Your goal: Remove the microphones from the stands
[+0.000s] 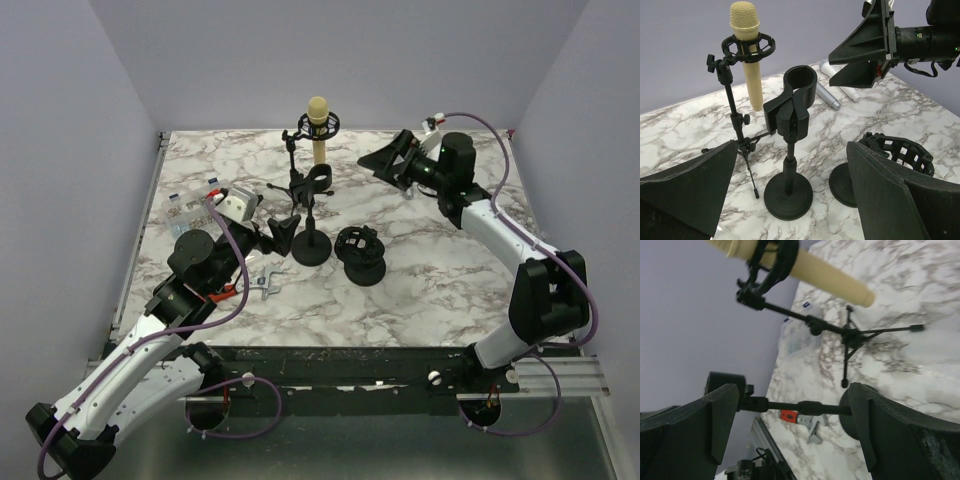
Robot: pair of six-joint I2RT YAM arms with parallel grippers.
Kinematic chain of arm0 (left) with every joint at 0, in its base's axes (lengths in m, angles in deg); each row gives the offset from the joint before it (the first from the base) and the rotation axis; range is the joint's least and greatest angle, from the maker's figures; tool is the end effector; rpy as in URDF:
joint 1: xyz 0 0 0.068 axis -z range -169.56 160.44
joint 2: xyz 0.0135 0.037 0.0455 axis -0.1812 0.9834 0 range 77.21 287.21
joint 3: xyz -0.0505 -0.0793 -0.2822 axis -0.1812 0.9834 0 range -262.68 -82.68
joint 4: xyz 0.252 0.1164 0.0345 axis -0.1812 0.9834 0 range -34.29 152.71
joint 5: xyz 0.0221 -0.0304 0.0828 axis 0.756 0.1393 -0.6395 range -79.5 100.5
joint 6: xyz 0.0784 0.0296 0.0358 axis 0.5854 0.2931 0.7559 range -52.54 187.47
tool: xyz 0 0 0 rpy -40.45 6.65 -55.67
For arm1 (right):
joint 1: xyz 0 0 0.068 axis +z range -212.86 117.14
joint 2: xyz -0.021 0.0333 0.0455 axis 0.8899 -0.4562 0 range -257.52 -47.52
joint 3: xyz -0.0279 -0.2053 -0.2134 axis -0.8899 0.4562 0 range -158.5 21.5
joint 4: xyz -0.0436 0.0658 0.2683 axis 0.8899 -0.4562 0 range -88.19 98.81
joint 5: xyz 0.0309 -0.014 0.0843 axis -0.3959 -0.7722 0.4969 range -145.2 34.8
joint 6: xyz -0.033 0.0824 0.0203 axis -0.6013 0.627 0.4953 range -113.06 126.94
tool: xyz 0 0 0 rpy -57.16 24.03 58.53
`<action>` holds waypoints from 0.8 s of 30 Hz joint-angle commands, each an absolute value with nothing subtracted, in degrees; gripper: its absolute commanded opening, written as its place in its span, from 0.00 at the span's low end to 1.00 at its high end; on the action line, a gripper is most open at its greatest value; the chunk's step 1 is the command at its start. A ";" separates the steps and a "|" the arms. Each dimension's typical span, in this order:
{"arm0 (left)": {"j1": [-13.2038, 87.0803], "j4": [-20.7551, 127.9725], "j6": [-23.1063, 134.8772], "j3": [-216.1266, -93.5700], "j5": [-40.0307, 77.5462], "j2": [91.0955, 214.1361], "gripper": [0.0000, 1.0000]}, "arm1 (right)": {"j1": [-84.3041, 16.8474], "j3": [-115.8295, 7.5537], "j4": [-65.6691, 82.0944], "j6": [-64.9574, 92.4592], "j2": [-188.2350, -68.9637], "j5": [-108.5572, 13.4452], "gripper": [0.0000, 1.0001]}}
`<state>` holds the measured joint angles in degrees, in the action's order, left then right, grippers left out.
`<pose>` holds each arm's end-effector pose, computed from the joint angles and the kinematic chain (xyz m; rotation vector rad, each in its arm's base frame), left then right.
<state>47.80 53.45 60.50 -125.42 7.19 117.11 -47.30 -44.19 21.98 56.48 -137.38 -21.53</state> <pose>0.1730 -0.1261 0.3859 0.3495 1.4682 -0.5817 0.3967 0.1573 0.3222 0.1008 1.9294 1.3094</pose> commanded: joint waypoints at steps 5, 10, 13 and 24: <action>48.18 54.48 59.38 -127.50 7.48 116.32 0.97 | -38.83 -38.88 34.99 63.63 -132.84 -21.22 1.00; 48.22 54.75 59.05 -127.60 6.93 116.05 0.99 | -35.68 -38.21 36.87 65.89 -133.82 -22.56 1.00; 48.19 54.75 58.94 -127.65 6.84 115.65 0.99 | -34.64 -37.98 38.06 67.34 -134.33 -23.39 1.00; 48.19 54.83 58.41 -127.51 6.20 113.75 0.99 | -31.66 -39.49 36.49 69.16 -138.10 -25.38 1.00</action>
